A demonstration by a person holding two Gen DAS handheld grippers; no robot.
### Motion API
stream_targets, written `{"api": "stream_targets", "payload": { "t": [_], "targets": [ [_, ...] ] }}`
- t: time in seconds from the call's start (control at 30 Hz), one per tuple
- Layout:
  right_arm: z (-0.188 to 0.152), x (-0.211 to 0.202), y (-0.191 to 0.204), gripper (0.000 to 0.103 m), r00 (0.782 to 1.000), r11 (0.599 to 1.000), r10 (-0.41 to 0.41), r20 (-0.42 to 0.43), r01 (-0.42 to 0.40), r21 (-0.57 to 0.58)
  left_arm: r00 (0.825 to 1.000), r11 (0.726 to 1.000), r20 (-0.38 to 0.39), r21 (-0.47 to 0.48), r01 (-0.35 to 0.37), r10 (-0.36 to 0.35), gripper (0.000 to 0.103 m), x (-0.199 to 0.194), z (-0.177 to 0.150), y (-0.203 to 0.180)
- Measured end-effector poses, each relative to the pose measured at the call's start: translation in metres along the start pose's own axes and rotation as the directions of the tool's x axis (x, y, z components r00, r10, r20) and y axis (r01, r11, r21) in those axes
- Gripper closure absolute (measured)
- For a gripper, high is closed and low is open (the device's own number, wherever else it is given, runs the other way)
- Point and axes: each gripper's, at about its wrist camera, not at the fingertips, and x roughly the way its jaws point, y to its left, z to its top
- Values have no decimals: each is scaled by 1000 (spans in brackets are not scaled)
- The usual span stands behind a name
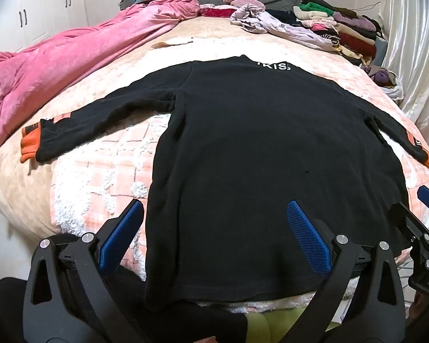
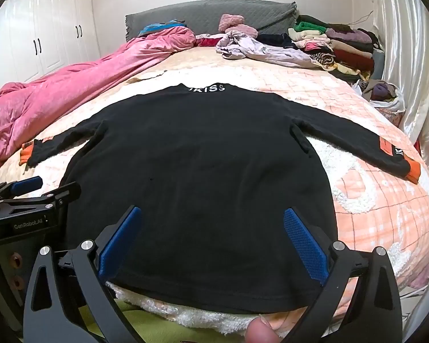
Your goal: Fold small clothes
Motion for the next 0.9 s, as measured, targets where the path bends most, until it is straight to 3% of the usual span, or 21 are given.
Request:
{"api": "stream_targets", "payload": {
  "t": [0.9],
  "targets": [
    [27,7,-72,4,993,989,-96,74,87,122,1000,999,9,25,19,-20,9,19,45,-34]
  ]
}}
